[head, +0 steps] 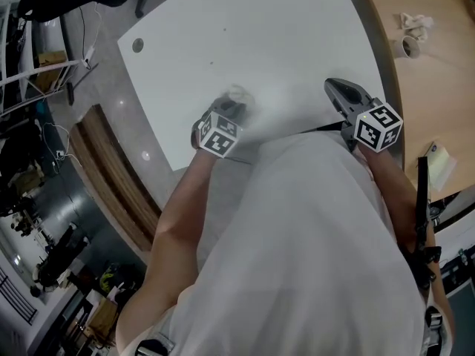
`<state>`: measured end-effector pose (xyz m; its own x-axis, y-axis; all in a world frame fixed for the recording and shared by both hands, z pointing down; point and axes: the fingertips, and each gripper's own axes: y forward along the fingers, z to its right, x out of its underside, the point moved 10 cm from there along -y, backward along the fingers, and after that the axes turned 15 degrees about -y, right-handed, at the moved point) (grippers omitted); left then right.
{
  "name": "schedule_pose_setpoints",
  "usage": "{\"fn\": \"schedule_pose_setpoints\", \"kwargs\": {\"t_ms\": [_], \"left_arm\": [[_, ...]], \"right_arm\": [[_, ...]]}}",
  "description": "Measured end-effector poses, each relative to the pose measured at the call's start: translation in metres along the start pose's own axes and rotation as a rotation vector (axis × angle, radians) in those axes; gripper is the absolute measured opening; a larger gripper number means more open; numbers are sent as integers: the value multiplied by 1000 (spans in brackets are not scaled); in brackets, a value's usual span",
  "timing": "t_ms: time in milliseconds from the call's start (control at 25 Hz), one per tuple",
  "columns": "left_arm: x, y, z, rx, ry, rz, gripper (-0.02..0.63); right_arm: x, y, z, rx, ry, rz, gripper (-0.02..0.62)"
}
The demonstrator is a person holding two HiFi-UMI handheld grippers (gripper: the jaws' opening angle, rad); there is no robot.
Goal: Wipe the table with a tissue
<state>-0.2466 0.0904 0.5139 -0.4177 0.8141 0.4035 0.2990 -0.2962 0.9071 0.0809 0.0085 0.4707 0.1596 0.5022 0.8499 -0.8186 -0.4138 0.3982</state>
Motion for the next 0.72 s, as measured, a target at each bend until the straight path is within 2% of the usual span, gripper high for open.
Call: {"fn": "schedule_pose_setpoints", "kwargs": {"t_ms": [80,160,240,320,400,480,560,720], "left_arm": [[3,-2,10,29,14,0,52],[6,-7,11,18,0,24,52],[9,-11,-2,-35,-87,78,52],[14,-14,-25,-112,-215,129,54],[18,-16,-46,-191,-299,134,54],[20,-14,-59,-239,-312,121,54],[17,-10,-61,-254,-305,106,54],[9,-4,-39,-222,-269,104,52]], "right_arm": [[0,1,0,-2,0,-4,20],[0,3,-1,-5,-1,-6,20],[-1,4,-2,-9,-2,-7,19],[-1,3,-2,-9,-2,-9,19],[-1,2,-2,-7,-3,-10,19],[0,0,-2,-5,-1,-10,19],[2,-2,-1,-1,3,-11,20],[4,-2,-1,0,10,-9,19]]}}
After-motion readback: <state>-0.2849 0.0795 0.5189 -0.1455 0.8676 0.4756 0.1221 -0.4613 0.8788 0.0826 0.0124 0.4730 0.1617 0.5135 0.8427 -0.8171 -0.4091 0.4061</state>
